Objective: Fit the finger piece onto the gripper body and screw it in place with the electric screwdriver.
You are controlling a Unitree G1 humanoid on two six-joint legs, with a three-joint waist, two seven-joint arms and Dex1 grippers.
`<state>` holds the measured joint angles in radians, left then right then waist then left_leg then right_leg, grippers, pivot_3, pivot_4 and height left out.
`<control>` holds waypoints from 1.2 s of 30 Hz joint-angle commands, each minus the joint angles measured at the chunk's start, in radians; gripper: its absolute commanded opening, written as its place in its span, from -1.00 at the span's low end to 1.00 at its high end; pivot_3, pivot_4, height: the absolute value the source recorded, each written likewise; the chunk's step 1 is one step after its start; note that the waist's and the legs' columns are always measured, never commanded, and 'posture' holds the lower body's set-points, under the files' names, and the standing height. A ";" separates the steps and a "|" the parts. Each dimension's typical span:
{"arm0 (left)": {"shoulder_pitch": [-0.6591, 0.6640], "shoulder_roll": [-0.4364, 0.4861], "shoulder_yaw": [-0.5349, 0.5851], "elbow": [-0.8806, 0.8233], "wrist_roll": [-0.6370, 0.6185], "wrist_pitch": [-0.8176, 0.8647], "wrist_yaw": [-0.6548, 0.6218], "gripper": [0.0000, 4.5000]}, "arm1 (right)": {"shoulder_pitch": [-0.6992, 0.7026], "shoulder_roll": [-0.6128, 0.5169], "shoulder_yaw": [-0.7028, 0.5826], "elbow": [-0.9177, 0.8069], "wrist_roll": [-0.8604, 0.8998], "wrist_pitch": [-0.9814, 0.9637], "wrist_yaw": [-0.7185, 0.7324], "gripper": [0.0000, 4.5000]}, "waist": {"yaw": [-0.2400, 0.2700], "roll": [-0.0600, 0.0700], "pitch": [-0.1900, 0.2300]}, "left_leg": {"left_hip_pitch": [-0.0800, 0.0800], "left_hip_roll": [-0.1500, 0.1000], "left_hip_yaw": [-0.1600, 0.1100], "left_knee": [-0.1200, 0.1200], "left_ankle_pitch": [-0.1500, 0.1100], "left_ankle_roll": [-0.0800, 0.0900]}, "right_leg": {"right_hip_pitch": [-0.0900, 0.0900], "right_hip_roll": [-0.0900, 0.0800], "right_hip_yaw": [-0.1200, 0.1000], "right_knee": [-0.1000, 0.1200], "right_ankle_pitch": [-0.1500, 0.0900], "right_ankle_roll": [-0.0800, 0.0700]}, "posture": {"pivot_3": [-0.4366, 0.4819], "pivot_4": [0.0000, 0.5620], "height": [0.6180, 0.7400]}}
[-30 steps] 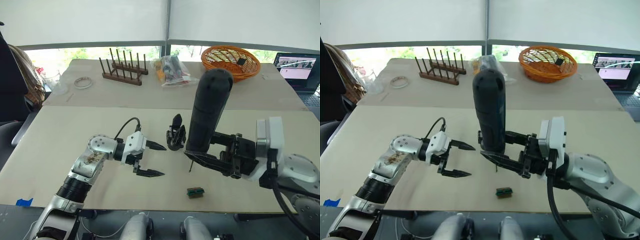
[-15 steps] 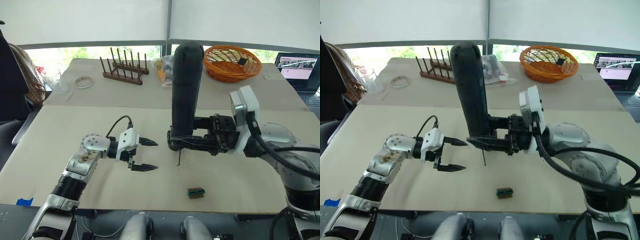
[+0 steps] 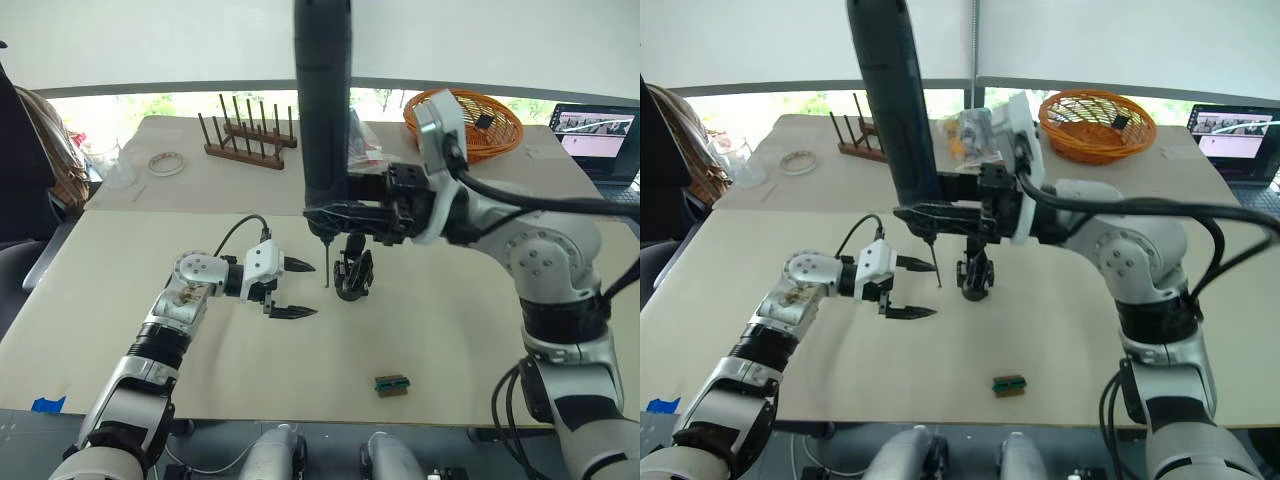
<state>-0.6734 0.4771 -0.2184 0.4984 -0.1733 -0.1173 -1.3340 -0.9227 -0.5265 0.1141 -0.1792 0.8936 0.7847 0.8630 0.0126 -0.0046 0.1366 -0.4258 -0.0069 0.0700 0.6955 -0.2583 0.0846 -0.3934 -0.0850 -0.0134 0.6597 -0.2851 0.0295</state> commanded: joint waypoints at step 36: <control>-0.196 -0.163 0.008 0.310 0.084 -0.186 -0.018 1.00 | -0.075 -0.004 -0.067 0.150 -0.250 -0.077 0.170 -0.14 | -0.003 -0.001 0.001 | -0.011 -0.004 0.001 0.003 0.004 -0.006 | -0.012 -0.003 0.000 0.005 0.001 0.001 | -0.05 -0.47 1.00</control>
<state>-0.8533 0.3150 -0.2214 0.8173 -0.0841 -0.2859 -1.3551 -0.9808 -0.5237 0.0989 0.0238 0.6287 0.7235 1.0314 0.0093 -0.0055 0.1372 -0.4373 -0.0111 0.0705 0.6985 -0.2544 0.0789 -0.4058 -0.0878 -0.0134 0.6647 -0.2845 0.0307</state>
